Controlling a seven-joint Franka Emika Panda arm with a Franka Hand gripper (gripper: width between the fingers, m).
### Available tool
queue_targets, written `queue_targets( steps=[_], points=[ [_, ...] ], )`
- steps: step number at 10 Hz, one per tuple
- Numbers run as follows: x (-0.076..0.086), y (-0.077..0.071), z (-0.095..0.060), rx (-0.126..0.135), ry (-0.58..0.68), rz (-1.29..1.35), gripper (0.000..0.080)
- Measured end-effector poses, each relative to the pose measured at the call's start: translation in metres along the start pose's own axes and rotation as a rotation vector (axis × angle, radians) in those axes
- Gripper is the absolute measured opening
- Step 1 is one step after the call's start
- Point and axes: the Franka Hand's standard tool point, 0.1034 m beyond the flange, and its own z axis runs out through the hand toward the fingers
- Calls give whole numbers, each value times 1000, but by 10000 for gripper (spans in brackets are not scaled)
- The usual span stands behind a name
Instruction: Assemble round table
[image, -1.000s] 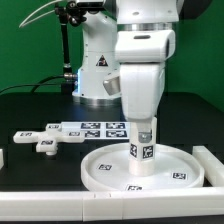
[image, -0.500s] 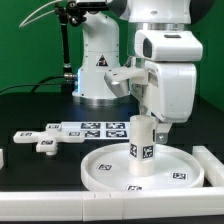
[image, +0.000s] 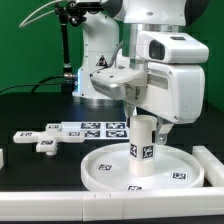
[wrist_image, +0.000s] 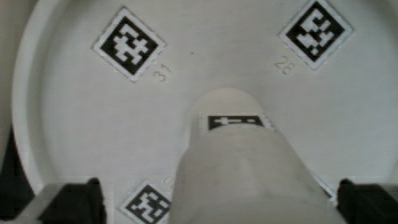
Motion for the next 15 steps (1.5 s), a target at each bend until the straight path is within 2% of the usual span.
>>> queue_targets(
  steps=[2, 4, 9, 15],
  points=[
    [-2, -1, 1, 1, 0, -12, 649],
    [-2, -2, 1, 2, 1, -5, 404],
    [-5, -3, 2, 3, 1, 49, 407],
    [-7, -6, 2, 20, 8, 533, 409]
  ],
)
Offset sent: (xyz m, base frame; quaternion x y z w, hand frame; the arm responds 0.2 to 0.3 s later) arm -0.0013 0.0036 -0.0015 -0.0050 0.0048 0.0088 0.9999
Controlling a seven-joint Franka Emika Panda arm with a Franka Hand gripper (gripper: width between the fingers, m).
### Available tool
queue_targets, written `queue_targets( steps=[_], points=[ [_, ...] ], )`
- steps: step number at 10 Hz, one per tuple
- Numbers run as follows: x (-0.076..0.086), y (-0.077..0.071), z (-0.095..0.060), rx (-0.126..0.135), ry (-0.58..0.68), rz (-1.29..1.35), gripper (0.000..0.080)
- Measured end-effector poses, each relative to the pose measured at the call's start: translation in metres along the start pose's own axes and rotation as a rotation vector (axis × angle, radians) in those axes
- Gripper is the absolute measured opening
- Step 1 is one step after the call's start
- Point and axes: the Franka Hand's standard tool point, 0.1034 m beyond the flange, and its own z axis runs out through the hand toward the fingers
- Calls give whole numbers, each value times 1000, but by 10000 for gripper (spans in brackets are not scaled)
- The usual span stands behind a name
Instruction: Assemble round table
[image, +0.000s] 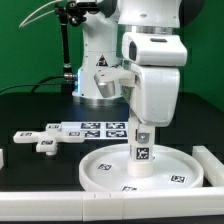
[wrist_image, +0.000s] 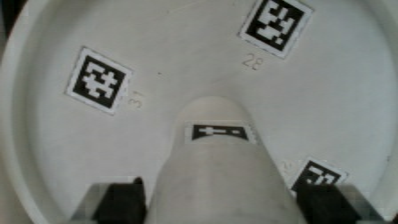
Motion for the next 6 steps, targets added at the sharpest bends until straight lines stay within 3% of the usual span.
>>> queue_targets(
  steps=[6],
  points=[
    [-2, -2, 0, 16, 8, 373, 409]
  ],
)
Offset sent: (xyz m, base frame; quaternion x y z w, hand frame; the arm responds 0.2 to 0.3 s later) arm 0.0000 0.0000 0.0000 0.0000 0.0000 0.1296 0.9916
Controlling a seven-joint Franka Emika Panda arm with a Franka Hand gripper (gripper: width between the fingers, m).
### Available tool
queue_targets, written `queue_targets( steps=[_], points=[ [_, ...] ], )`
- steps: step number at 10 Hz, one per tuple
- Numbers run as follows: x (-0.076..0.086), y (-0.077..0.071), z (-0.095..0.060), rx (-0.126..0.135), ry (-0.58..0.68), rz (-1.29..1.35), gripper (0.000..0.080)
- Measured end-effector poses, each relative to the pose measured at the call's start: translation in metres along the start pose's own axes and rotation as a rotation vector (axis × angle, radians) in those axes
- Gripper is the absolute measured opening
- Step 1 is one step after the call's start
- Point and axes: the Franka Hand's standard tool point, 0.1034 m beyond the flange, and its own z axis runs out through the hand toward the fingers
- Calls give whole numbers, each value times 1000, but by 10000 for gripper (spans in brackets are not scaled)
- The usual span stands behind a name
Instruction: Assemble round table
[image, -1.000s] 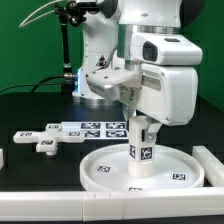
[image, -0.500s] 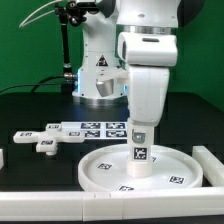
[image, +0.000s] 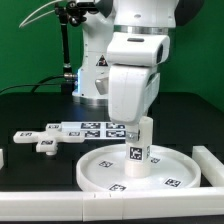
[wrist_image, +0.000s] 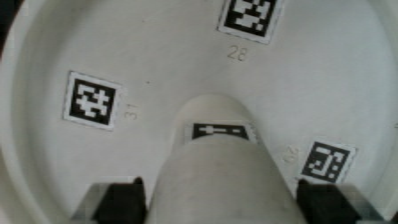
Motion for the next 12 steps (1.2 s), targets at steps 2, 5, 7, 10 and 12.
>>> queue_targets(
  steps=[2, 5, 7, 10, 12],
  points=[
    [-4, 2, 0, 43, 36, 306, 409],
    [-3, 1, -1, 62, 29, 451, 409],
    [-1, 0, 0, 65, 27, 554, 485],
    [-4, -5, -4, 61, 21, 548, 638],
    [-21, -14, -14, 60, 18, 503, 646]
  ],
)
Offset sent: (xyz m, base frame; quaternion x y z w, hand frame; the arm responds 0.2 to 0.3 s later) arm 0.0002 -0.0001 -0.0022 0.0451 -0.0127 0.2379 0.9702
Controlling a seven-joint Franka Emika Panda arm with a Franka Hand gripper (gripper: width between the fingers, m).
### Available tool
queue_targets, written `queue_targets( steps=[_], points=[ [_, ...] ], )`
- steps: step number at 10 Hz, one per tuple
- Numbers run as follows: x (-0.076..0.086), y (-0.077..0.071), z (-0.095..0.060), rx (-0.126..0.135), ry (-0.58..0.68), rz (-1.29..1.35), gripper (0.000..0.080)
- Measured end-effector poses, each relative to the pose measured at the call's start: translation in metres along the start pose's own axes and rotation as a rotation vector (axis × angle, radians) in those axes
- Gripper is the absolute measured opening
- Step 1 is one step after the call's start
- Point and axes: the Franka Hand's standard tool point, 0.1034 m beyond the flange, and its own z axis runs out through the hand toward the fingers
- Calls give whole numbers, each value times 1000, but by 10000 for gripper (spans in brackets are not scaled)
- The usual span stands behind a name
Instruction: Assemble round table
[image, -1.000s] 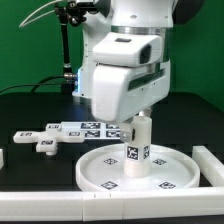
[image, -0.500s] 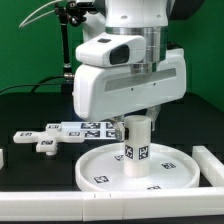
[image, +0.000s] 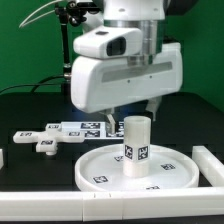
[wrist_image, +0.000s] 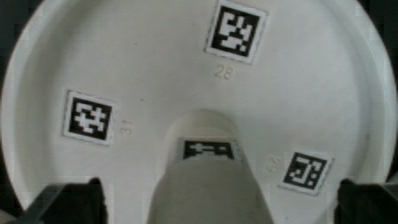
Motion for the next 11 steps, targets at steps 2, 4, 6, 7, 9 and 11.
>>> queue_targets(
  steps=[2, 4, 6, 7, 9, 11],
  points=[
    [-35, 13, -4, -5, -6, -51, 649],
    [-38, 13, -2, -8, -2, -41, 649],
    [-38, 13, -1, -7, -3, -42, 649],
    [-39, 13, -1, -7, -3, -41, 649],
    [-67, 21, 4, -12, -2, -76, 649],
    [-97, 44, 2, -41, 20, -178, 649]
  ],
)
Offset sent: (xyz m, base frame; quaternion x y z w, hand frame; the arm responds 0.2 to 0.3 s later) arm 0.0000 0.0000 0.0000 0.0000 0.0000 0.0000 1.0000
